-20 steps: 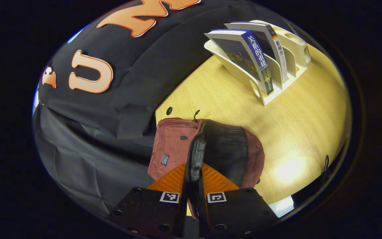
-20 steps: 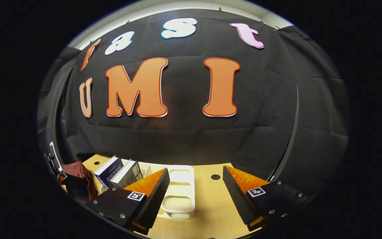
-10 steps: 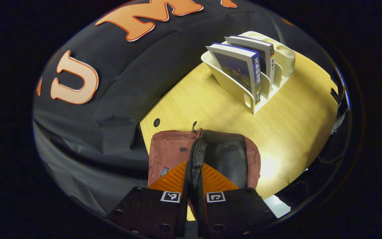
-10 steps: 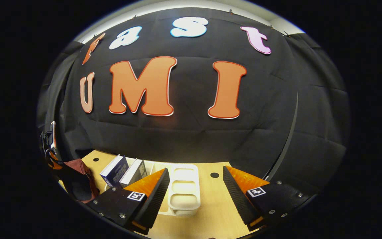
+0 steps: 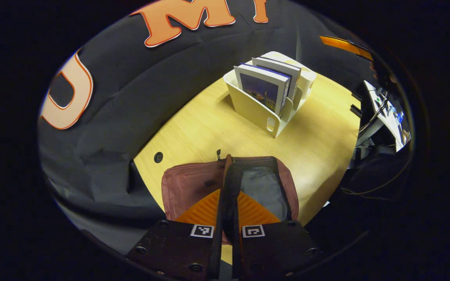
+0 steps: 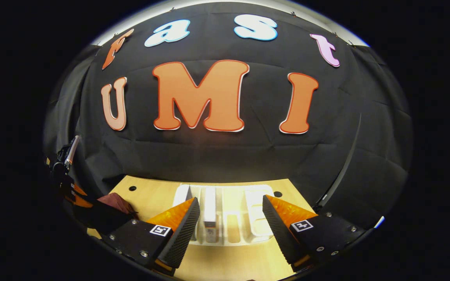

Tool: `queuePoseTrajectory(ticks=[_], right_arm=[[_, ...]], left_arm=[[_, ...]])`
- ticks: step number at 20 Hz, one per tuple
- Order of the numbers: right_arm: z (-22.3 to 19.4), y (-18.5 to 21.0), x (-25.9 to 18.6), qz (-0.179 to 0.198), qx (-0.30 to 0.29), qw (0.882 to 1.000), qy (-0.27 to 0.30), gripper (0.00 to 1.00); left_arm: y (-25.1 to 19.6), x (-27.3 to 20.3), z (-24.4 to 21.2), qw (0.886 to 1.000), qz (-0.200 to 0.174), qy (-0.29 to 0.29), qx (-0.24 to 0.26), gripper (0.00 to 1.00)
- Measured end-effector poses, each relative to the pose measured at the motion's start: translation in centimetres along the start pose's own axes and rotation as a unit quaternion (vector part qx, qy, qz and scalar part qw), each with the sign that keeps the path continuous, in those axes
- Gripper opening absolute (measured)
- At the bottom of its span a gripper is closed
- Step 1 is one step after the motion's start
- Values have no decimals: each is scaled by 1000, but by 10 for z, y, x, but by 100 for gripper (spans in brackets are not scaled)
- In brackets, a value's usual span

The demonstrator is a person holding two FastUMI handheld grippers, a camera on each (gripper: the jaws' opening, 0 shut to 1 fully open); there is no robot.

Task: Open the schoolbag, grab two books from the bookshelf and put them into the schoolbag.

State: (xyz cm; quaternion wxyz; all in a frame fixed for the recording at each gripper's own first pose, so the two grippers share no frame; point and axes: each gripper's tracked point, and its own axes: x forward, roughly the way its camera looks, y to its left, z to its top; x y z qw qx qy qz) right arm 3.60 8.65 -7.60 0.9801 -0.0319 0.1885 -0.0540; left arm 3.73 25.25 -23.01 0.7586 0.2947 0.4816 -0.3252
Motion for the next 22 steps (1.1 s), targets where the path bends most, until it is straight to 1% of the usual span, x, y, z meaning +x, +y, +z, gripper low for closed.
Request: queuePoseTrajectory(ticks=[1,2,4,5,7,8,10,12,14,16,18,19,22], right_arm=[[4,11,0,3,-8,1000,7,95],[8,23,3,12,-14,1000,17,95],[7,47,10,36,-21,998,50,95],[8,57,14,49,-20,996,66,95],[12,75,27,79,-17,993,90,96],[14,81,34,90,-21,991,101,96],[7,92,56,106,-32,984,141,95],[-7,107,74,130,-33,971,198,96],[-24,126,90,156,-35,955,250,96],[-45,133,108,164,-56,939,296,96],[-74,133,126,159,-75,925,336,96],[-83,132,133,152,-79,920,351,97],[-95,134,155,142,-72,913,375,96]], left_arm=[[6,-1,-4,1000,-11,0,-1,10],[10,-1,-6,1000,-21,-1,-5,10],[13,-4,-6,999,-45,-6,-14,10],[16,-3,-5,999,-50,-6,-14,9],[25,-1,-8,999,-45,-3,-22,10],[27,-1,-10,999,-42,-3,-28,10],[28,-1,-13,999,-38,-3,-37,10],[26,1,-12,998,-37,-3,-48,9],[20,4,-10,997,-39,-3,-62,9],[18,6,-13,997,-36,3,-73,9],[21,9,-14,996,-30,10,-84,10],[22,10,-18,996,-27,13,-88,10],[20,12,-22,994,-22,21,-102,10]])
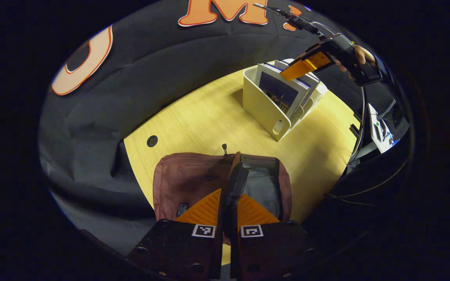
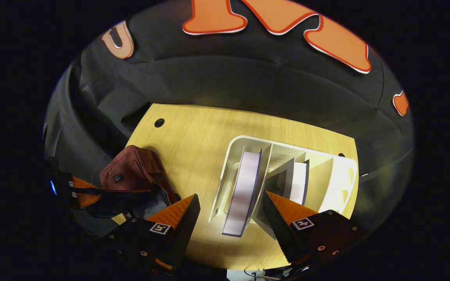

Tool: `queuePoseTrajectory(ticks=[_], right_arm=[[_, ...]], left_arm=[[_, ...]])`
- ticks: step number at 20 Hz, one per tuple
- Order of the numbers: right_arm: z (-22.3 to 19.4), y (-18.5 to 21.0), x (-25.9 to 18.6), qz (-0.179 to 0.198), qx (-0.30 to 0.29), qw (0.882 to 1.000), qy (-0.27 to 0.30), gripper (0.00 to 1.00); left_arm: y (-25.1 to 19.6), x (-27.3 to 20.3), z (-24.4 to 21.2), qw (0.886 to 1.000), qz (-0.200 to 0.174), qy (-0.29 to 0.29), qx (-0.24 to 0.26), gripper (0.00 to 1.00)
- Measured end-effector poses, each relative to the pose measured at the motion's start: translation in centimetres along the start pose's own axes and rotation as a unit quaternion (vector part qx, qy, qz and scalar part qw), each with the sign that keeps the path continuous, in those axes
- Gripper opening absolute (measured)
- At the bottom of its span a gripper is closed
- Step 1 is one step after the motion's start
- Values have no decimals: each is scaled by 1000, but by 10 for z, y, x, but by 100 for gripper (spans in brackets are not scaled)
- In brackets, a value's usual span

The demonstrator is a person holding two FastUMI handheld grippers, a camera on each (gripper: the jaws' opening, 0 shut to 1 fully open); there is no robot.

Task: Open the schoolbag, grab two books from the bookshelf and put them into the schoolbag.

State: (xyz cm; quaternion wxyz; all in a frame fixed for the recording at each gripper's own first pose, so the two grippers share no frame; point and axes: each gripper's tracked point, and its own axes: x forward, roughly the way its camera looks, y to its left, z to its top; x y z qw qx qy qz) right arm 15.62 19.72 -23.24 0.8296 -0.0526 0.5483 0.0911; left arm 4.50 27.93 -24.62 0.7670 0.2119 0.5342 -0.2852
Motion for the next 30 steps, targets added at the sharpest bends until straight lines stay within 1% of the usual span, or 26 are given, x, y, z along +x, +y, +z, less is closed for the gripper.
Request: queuePoseTrajectory(ticks=[2,4,5,8,9,10,11,12,13,15,16,17,18,21,24,30], right_arm=[[-1,-3,16,2,17,1000,19,95],[-2,-5,31,0,26,999,39,91],[-4,-7,37,-2,28,999,47,86],[-6,-11,51,-11,33,997,67,78],[-8,-13,55,-15,38,997,72,71],[-10,-15,59,-19,43,996,78,67],[-13,-16,64,-21,50,995,84,59],[-17,-17,68,-23,59,994,92,55],[-22,-19,71,-24,62,993,100,48],[-22,-22,69,-24,73,992,102,41],[-22,-26,65,-26,80,991,103,40],[-23,-27,61,-26,86,991,103,31],[-21,-28,57,-24,91,991,99,39],[-13,-27,34,-6,101,992,72,37],[-10,-32,4,1,117,992,55,37],[-18,-34,-56,23,141,990,15,36]], left_arm=[[-1,4,-2,1000,-1,4,-11,9],[-2,7,-4,1000,-3,8,-20,10],[-1,8,-5,1000,-4,10,-24,10],[-2,12,-5,1000,-4,13,-28,10],[-2,11,-5,999,-4,13,-29,10],[-3,12,-4,999,-5,13,-29,10],[-4,13,-5,999,-6,14,-30,10],[-4,15,-5,999,-7,14,-32,10],[-5,16,-5,999,-8,14,-34,10],[-4,16,-6,999,-7,12,-33,10],[-3,14,-6,999,-7,11,-33,9],[-2,14,-5,999,-7,10,-33,9],[-2,15,-5,999,-9,8,-32,9],[0,18,-8,999,-13,6,-44,10],[-5,15,-8,999,-18,0,-41,10],[-9,15,-9,999,-27,-6,-39,10]])
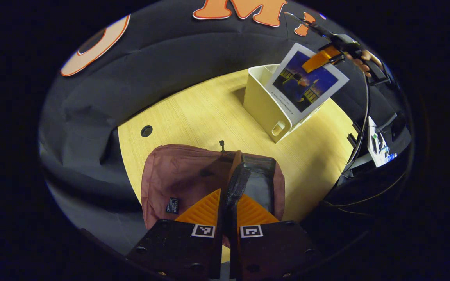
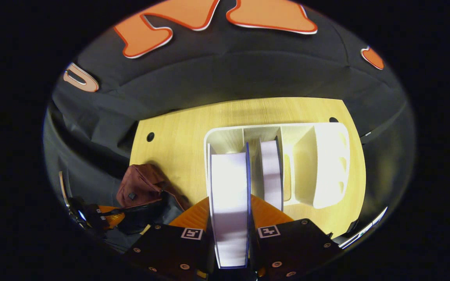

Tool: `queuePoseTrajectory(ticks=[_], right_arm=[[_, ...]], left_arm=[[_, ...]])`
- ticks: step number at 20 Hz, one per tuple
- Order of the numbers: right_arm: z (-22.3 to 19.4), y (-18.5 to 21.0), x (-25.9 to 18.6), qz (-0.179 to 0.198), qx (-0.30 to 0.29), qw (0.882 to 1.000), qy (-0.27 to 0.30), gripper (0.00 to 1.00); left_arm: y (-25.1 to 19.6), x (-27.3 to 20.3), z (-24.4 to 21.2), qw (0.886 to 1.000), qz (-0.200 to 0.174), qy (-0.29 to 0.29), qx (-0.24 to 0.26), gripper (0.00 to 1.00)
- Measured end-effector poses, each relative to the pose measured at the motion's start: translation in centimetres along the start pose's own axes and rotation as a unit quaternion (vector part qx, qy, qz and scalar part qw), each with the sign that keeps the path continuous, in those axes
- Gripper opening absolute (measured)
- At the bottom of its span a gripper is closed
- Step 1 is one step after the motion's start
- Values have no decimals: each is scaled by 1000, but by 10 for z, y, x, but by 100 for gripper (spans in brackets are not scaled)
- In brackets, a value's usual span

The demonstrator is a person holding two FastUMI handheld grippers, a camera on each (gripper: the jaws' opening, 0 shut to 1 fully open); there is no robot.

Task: Open the schoolbag, grab two books from the bookshelf and put them into the schoolbag.

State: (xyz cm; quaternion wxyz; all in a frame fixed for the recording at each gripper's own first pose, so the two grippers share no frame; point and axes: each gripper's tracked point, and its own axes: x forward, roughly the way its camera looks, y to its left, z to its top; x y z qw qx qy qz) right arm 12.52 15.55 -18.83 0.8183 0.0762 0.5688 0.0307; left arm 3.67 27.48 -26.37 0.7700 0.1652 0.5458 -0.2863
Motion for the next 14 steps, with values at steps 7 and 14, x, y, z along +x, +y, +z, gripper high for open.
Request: queuePoseTrajectory(ticks=[7,14], right_arm=[[-36,14,-47,39,24,999,-26,36],[-105,50,-48,116,83,990,-15,36]], left_arm=[[-6,1,-3,1000,-8,-3,21,10],[-12,2,-4,999,-26,-8,34,10]])
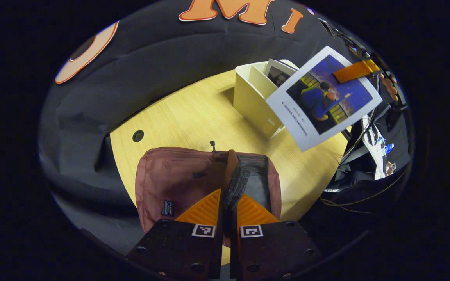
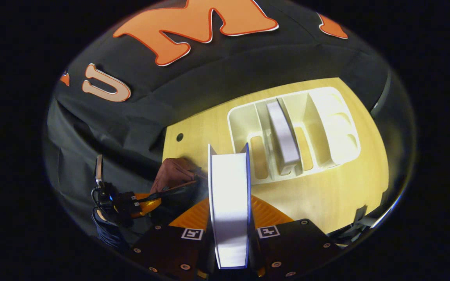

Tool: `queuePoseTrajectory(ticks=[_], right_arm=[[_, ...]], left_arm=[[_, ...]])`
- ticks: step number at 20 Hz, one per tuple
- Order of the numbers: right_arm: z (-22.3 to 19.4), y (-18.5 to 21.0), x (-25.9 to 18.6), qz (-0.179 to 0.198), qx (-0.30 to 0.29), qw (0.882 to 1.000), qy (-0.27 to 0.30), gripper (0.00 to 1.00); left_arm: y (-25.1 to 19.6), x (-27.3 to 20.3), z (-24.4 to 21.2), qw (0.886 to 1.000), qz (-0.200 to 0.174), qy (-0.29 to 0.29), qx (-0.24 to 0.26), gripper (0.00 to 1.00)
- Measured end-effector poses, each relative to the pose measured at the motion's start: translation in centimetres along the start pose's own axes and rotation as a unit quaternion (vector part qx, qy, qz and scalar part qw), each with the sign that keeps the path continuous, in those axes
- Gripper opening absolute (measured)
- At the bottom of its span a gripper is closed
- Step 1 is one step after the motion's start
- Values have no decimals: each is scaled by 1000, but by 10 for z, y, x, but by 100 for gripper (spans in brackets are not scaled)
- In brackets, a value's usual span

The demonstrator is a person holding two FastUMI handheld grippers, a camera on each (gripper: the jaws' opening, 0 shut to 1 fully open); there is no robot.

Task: Open the schoolbag, grab two books from the bookshelf and put them into the schoolbag.

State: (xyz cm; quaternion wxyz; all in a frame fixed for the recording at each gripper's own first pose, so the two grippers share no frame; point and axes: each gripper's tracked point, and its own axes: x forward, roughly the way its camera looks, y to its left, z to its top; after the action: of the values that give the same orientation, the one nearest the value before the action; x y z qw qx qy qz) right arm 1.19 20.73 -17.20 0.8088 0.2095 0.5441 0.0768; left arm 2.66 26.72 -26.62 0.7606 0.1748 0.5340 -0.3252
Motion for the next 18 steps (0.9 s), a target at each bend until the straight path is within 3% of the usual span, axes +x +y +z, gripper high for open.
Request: queuePoseTrajectory(ticks=[2,3,4,11,15,18], right_arm=[[-21,8,11,23,18,1000,4,36],[-32,11,17,33,28,999,7,36],[-41,14,23,41,38,998,8,36],[-86,30,64,96,87,992,2,35],[-101,43,105,135,132,982,-5,35],[-111,68,128,185,161,969,-9,35]], left_arm=[[-1,-3,1,1000,-3,-1,5,9],[-2,-3,2,1000,-2,0,8,14],[-3,-5,3,1000,-2,0,11,9],[-7,-20,19,1000,4,-8,29,6],[-15,-28,32,999,7,-15,40,6],[-21,-33,39,999,8,-22,44,6]])
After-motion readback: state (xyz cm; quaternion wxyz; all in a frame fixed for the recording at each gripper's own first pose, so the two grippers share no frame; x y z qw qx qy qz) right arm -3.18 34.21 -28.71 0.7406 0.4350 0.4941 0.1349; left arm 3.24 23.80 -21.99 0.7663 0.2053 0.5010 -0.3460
